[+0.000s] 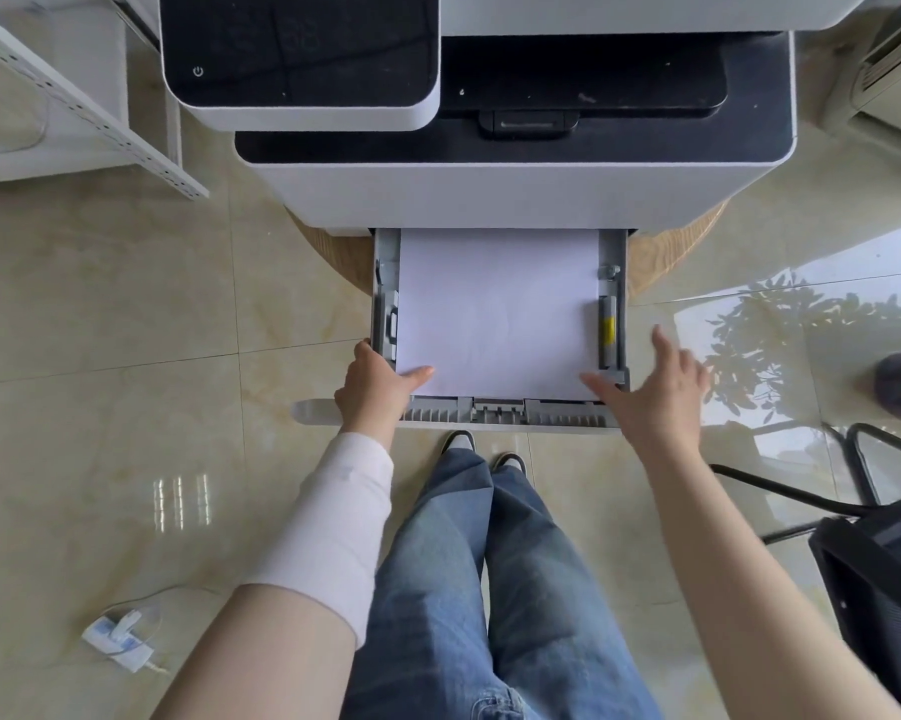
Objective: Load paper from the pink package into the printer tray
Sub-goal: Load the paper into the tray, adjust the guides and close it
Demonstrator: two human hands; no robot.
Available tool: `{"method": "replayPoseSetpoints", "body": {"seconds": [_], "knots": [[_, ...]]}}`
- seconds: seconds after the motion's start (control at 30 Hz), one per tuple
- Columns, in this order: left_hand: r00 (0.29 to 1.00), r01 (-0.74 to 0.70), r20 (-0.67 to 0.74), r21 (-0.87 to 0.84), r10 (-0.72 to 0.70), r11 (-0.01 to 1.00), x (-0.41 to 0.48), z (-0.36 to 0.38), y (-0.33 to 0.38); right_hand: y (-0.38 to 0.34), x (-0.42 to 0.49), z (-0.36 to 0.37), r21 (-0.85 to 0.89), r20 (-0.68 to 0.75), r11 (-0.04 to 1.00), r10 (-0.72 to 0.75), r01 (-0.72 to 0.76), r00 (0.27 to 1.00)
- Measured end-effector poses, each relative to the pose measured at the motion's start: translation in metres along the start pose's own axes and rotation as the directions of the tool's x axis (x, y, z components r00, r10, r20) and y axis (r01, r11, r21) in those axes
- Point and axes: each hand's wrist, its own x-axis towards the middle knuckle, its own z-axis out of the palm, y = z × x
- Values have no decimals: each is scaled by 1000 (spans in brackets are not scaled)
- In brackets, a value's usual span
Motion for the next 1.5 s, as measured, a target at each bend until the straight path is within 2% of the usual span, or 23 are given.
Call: {"method": "replayPoseSetpoints", "body": {"seconds": [0.07, 0.1, 0.4, 0.57, 0.7, 0.93, 1.07, 1.23, 1.37, 1.5], "knots": [[1000, -6, -9, 2, 6, 1000, 0, 1, 0, -2, 18, -1, -30, 236, 1000, 11, -4, 972], [1000, -9, -12, 4, 9, 1000, 0, 1, 0, -4, 21, 0, -38, 276, 999, 21, -11, 961], [998, -12, -60, 38, 14, 999, -4, 4, 2, -4, 22, 10, -24, 233, 999, -18, 24, 972], [999, -37, 32, -28, 38, 999, -5, -3, 0, -4, 25, 4, 0, 296, 1000, -13, 13, 955], [994, -70, 82, -11, 71, 997, -9, -5, -2, -7, 26, 2, -64, 325, 998, -7, 30, 946], [999, -41, 15, -36, 42, 999, -8, 0, 2, -13, 30, 12, -123, 297, 992, 52, -16, 953], [999, -46, 20, -18, 46, 999, -9, -2, 3, -13, 31, 8, -18, 323, 998, 57, -54, 945], [965, -148, -214, 28, 151, 989, -15, 10, 24, -30, 25, 20, 75, 200, 992, 87, -104, 976], [967, -98, -224, 116, 123, 988, -10, 22, 31, -37, 24, 32, 31, 139, 994, 103, -109, 985], [959, -110, -243, 146, 143, 983, -9, 25, 30, -39, 26, 35, -4, 109, 993, 114, -114, 987]]}}
